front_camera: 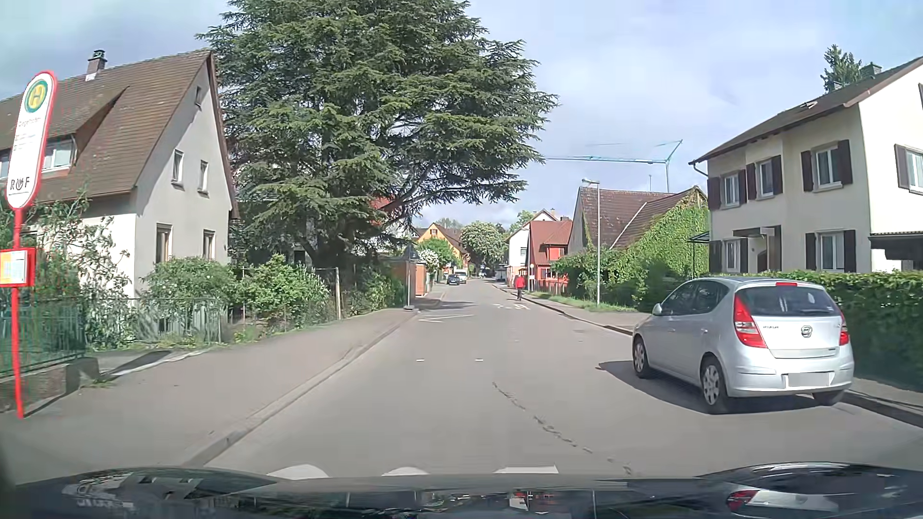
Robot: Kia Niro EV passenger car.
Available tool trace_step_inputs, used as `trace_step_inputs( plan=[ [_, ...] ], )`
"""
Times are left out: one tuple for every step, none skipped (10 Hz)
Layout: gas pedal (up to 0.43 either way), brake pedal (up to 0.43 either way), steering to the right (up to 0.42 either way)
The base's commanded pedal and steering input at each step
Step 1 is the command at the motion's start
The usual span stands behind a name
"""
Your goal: Follow the waypoints while adhering to traffic rules and regulations
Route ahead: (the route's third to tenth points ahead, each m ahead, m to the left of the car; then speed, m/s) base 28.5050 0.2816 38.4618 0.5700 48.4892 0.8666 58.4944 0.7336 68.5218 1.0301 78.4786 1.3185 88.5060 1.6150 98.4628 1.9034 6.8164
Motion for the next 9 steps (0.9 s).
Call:
trace_step_inputs(
  plan=[
    [0.039, 0.000, 0.016],
    [0.039, 0.000, 0.017],
    [0.039, 0.000, 0.019],
    [0.039, 0.000, 0.021],
    [0.039, 0.000, 0.023],
    [0.039, 0.000, 0.026],
    [0.039, 0.000, 0.029],
    [0.039, 0.000, 0.030],
    [0.039, 0.000, 0.030]
  ],
)
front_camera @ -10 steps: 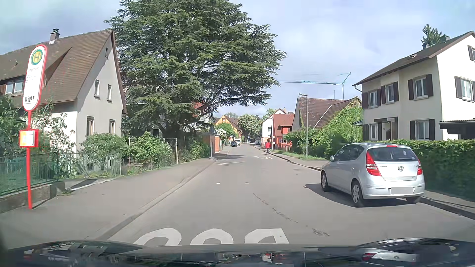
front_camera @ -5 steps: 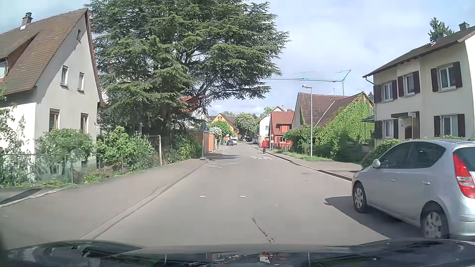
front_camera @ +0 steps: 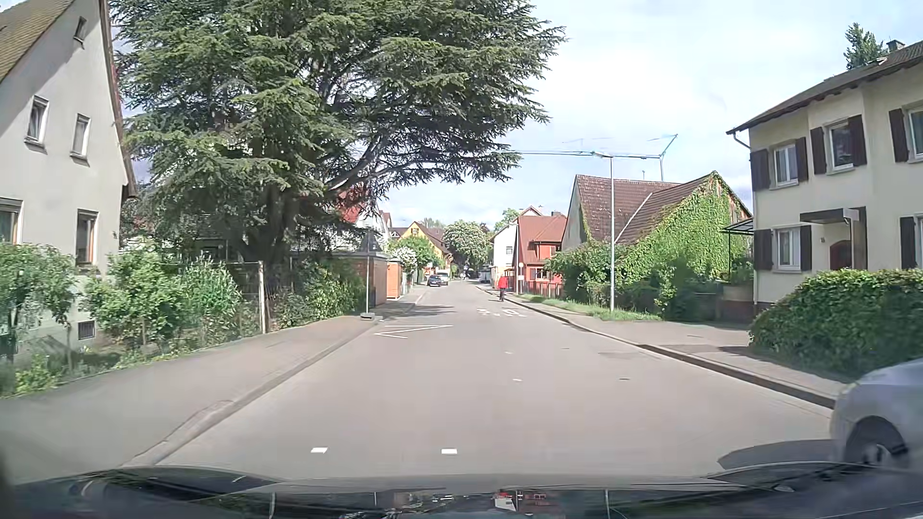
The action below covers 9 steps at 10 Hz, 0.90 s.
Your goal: Follow the waypoints while adhering to traffic rules and regulations
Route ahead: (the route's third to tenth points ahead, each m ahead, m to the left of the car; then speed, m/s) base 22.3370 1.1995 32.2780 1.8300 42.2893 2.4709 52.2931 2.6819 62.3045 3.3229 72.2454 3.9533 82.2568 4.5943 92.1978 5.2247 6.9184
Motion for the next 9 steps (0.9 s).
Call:
trace_step_inputs(
  plan=[
    [0.039, 0.000, 0.030],
    [0.039, 0.000, 0.031],
    [0.039, 0.000, 0.031],
    [0.039, 0.000, 0.031],
    [0.039, 0.000, 0.031],
    [0.039, 0.000, 0.031],
    [0.039, 0.000, 0.031],
    [0.039, 0.000, 0.030],
    [0.039, 0.000, 0.029]
  ],
)
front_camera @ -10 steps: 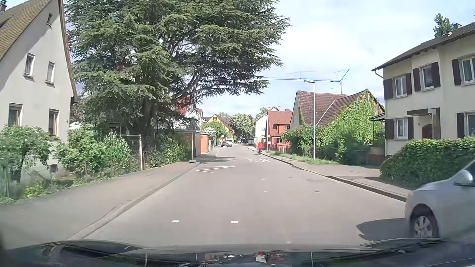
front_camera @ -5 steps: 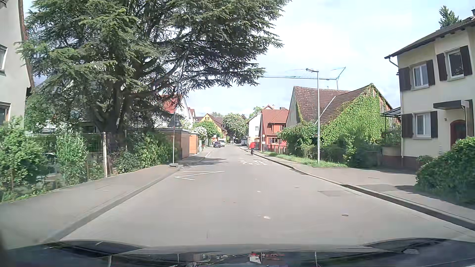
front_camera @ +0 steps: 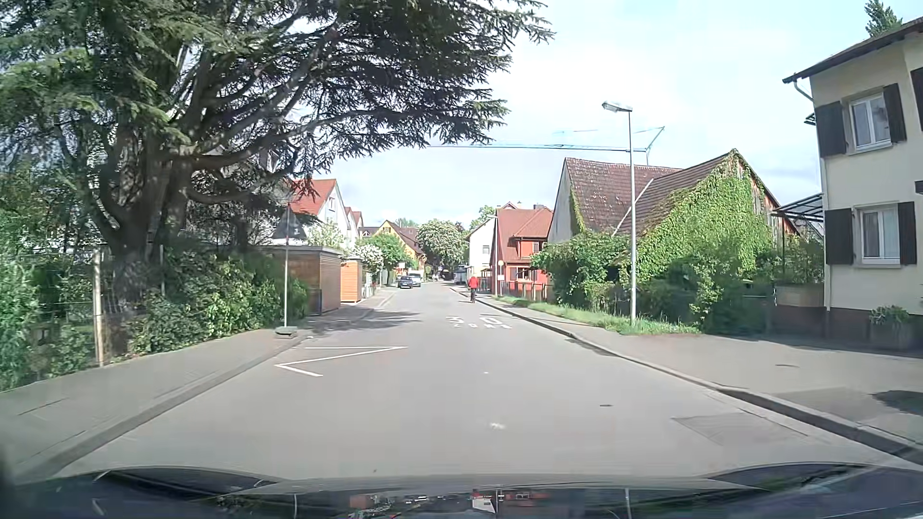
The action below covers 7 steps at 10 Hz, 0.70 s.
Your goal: Follow the waypoints while adhering to traffic rules and regulations
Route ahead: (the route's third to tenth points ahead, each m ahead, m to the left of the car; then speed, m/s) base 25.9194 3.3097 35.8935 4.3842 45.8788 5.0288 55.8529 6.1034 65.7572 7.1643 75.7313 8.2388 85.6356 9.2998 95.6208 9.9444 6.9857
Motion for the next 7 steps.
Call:
trace_step_inputs(
  plan=[
    [0.039, 0.000, 0.026],
    [0.039, 0.000, 0.025],
    [0.039, 0.000, 0.024],
    [0.039, 0.000, 0.022],
    [0.039, 0.000, 0.021],
    [0.039, 0.000, 0.019],
    [0.039, 0.000, 0.014]
  ],
)
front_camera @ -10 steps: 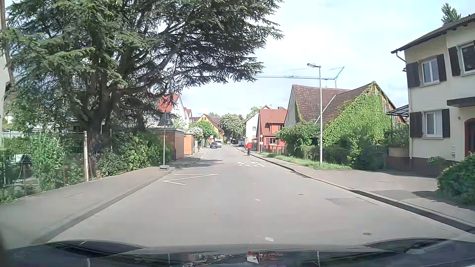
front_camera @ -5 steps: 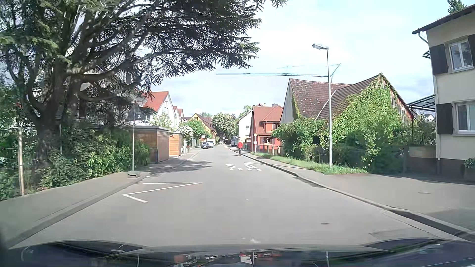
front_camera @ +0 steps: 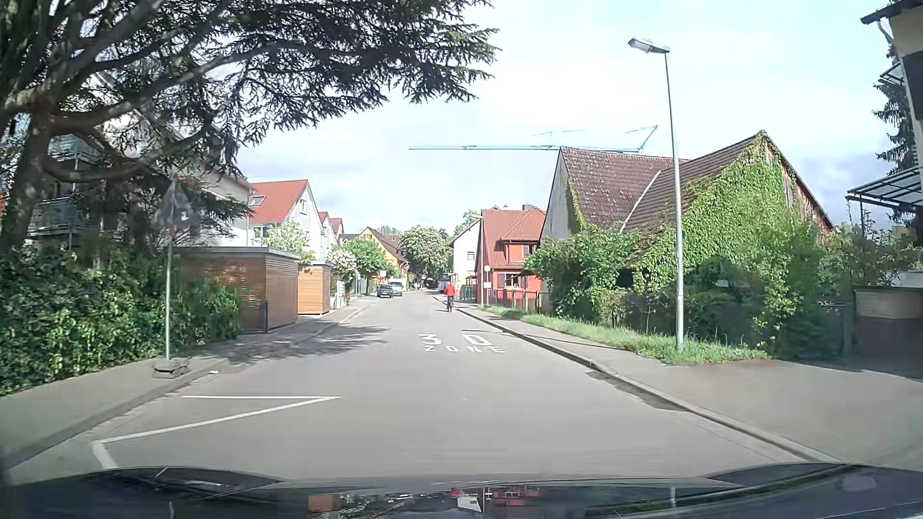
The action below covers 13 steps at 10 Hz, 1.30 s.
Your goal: Follow the waypoints while adhering to traffic rules and regulations
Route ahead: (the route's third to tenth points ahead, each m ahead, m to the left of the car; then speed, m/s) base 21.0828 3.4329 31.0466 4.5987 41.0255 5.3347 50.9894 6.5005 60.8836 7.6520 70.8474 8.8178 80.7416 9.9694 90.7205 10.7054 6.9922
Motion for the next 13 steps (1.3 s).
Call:
trace_step_inputs(
  plan=[
    [0.039, 0.000, 0.010],
    [0.039, 0.000, 0.006],
    [0.039, 0.000, 0.003],
    [0.039, 0.000, 0.000],
    [0.039, 0.000, -0.006],
    [0.039, 0.000, -0.014],
    [0.039, 0.000, -0.023],
    [0.039, 0.000, -0.028],
    [0.039, 0.000, -0.032],
    [0.039, 0.000, -0.034],
    [0.039, 0.000, -0.034],
    [0.039, 0.000, -0.034],
    [0.039, 0.000, -0.034]
  ],
)
